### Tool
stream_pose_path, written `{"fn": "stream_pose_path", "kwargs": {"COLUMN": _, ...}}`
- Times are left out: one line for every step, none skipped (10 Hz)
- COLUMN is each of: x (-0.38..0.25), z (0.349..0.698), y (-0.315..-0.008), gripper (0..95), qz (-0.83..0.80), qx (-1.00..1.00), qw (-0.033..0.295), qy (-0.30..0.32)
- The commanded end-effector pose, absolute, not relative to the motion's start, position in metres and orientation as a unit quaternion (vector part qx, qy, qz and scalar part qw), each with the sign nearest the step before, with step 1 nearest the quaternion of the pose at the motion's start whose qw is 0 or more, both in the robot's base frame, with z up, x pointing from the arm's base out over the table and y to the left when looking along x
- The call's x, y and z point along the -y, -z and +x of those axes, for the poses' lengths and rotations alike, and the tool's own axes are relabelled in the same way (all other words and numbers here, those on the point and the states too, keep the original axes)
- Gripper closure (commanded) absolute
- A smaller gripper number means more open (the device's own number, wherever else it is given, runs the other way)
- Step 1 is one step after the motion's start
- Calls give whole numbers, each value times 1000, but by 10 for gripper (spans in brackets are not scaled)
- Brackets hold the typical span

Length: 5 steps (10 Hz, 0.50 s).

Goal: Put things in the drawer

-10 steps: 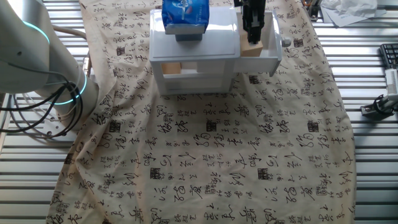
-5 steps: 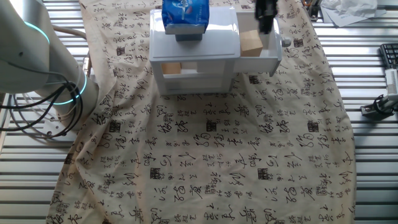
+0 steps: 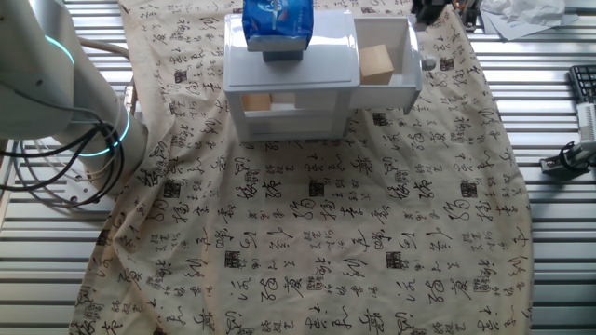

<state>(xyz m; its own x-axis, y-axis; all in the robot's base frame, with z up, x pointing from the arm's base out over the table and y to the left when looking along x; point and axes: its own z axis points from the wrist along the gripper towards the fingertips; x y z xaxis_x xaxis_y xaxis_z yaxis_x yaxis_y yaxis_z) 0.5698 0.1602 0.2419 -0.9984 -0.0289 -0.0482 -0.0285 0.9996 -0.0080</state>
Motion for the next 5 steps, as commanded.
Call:
{"fn": "stream_pose_path", "kwargs": {"x": -154, "z": 573, "y": -237, "gripper": 760, "qz": -19, "qx": -999, "qw": 32, "qy": 2}}
{"fn": "stream_pose_path", "kwargs": {"x": -151, "z": 577, "y": -236, "gripper": 760, "qz": -21, "qx": -999, "qw": 32, "qy": 2}}
{"fn": "stream_pose_path", "kwargs": {"x": -148, "z": 582, "y": -233, "gripper": 760, "qz": -22, "qx": -999, "qw": 34, "qy": 2}}
{"fn": "stream_pose_path", "kwargs": {"x": -146, "z": 586, "y": -231, "gripper": 760, "qz": -24, "qx": -999, "qw": 35, "qy": 3}}
{"fn": "stream_pose_path", "kwargs": {"x": -145, "z": 589, "y": -229, "gripper": 760, "qz": -25, "qx": -999, "qw": 36, "qy": 3}}
